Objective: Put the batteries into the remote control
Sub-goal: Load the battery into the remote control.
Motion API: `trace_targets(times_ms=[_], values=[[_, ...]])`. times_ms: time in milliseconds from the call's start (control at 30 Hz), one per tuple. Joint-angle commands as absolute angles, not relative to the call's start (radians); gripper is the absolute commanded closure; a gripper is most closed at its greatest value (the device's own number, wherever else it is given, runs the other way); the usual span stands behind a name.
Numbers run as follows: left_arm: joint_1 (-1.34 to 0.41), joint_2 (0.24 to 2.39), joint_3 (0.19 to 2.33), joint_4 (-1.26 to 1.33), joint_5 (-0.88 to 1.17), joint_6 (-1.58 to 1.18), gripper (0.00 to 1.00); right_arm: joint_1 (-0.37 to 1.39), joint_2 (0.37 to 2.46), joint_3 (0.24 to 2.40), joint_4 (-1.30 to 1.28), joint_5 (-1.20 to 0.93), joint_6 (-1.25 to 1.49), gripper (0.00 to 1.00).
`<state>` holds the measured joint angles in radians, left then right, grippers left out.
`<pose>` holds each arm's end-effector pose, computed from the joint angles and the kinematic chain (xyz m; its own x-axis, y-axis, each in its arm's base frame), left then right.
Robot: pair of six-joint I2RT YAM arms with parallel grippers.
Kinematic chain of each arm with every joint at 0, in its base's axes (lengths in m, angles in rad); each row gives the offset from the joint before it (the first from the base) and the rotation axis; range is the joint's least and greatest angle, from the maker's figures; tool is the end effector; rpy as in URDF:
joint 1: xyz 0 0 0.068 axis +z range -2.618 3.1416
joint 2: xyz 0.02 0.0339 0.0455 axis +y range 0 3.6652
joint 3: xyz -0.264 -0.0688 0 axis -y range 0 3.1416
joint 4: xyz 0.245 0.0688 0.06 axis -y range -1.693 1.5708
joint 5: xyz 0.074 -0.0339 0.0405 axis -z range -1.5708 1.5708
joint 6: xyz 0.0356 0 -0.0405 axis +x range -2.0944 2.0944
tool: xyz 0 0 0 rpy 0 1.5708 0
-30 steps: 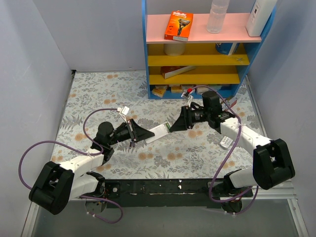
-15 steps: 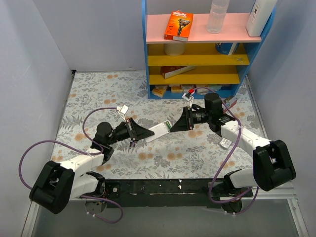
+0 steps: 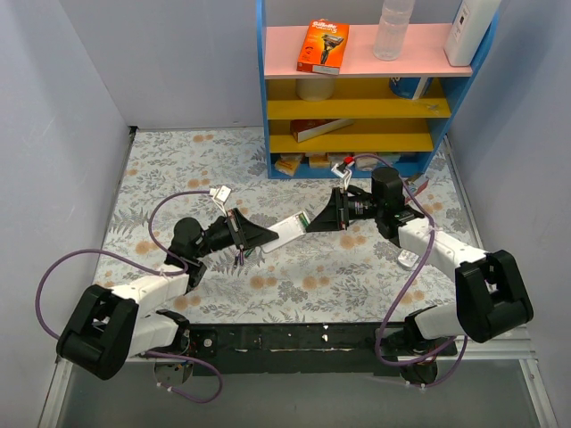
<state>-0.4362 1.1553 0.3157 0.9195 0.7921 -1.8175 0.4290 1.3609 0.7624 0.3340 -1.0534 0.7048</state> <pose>0.1890 -0.1161 0.2206 -0.9291 -0.3184 0.1883 -0.1594 -0.1149 -0.9805 0.2505 0.1486 0.2593 -0.8086 -0.0175 -0.5880 -0.5838 0.1473 0.7984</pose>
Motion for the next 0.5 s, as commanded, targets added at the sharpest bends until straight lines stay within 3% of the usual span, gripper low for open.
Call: trace_targets(times_ms=[0, 133, 300, 467], values=[[-0.471, 1.158, 0.382, 1.029, 0.887, -1.862, 1.0, 0.463, 1.404, 0.811, 0.439, -0.988, 0.716, 0.83], [-0.471, 1.16, 0.387, 1.032, 0.897, -1.87, 1.0, 0.463, 1.436, 0.853, 0.44, -0.979, 0.689, 0.9], [-0.466, 1.128, 0.39, 0.979, 0.89, -1.841, 1.0, 0.462, 1.442, 0.887, 0.352, -0.95, 0.608, 0.92], [-0.459, 1.051, 0.445, 0.663, 0.841, -1.613, 1.0, 0.465, 1.421, 0.939, 0.163, -0.876, 0.509, 0.92]])
